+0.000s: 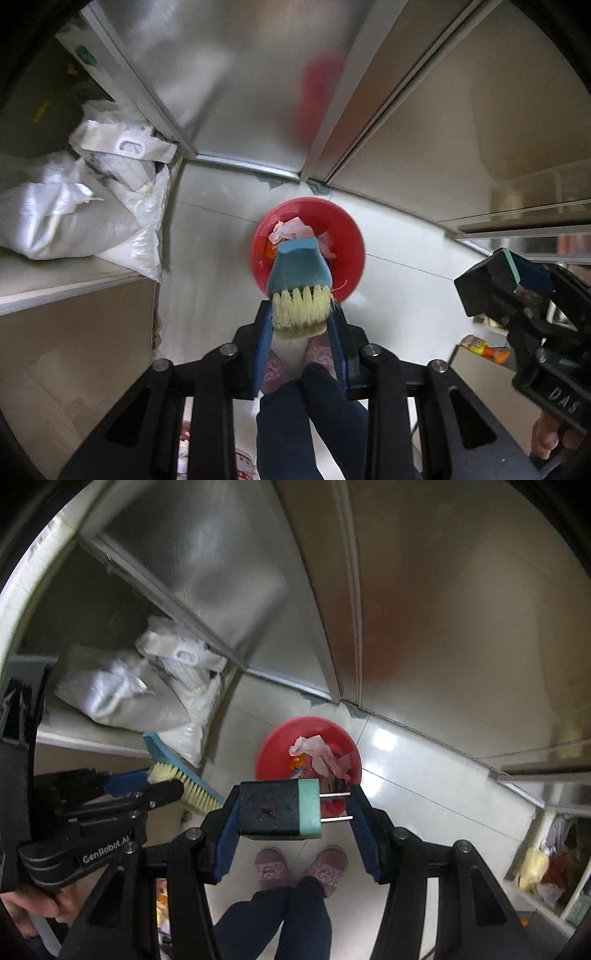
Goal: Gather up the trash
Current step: 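Carry the brush and sponge block down to the red bin, then open both tools to drop the brush and sponge into the bin, then raise both empty tools back up toward the counter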
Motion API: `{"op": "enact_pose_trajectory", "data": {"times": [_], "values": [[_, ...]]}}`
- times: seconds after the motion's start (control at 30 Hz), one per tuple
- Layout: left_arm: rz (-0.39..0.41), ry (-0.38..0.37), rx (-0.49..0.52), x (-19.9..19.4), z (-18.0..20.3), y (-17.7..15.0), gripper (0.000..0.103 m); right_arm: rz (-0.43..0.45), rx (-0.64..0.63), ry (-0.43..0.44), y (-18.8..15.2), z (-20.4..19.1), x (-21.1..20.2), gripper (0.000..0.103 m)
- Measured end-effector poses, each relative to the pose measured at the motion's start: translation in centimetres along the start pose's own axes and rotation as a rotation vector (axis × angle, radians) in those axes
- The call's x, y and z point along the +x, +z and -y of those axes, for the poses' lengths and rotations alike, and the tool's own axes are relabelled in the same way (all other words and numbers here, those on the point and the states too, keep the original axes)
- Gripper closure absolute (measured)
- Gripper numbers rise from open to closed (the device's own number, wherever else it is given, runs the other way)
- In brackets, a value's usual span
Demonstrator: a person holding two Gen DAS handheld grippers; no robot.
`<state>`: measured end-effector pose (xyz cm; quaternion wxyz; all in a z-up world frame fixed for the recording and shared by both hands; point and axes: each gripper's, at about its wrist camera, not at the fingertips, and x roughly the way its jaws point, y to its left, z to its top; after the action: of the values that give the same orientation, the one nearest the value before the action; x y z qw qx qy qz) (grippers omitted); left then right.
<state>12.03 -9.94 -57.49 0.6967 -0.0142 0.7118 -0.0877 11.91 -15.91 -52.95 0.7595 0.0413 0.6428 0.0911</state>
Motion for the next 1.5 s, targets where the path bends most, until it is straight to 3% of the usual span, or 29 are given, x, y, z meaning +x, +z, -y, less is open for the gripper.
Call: {"op": "enact_pose_trajectory", "data": {"times": [0.43,0.7,1.0,1.17,1.27,1.33,1.5], "values": [[-0.030,0.007,0.005,16.1,-1.2,1.2,0.076,-0.086,-0.014,0.017,-1.0,4.1,16.2,0.051],[-0.040,0.010,-0.006,22.2,-1.8,2.2,0.076,-0.108,-0.040,0.036,-1.3,5.2,21.1,0.051],[-0.059,0.005,0.018,23.8,-2.0,2.2,0.075,-0.134,-0.031,0.034,-1.3,5.2,23.0,0.050],[-0.070,0.007,0.033,23.7,-2.3,1.8,0.069,-0.153,-0.025,0.037,-1.7,5.3,23.1,0.033],[-0.068,0.019,0.056,23.0,-2.3,1.5,0.061,-0.148,-0.010,0.043,-1.8,5.5,22.7,0.027],[-0.063,0.041,0.070,22.2,-2.5,1.5,0.049,-0.149,-0.006,0.046,-1.9,5.6,22.1,0.024],[-0.038,0.059,0.060,18.5,-2.8,1.1,0.030,-0.134,0.011,0.035,-1.9,4.6,19.2,0.023]]}}
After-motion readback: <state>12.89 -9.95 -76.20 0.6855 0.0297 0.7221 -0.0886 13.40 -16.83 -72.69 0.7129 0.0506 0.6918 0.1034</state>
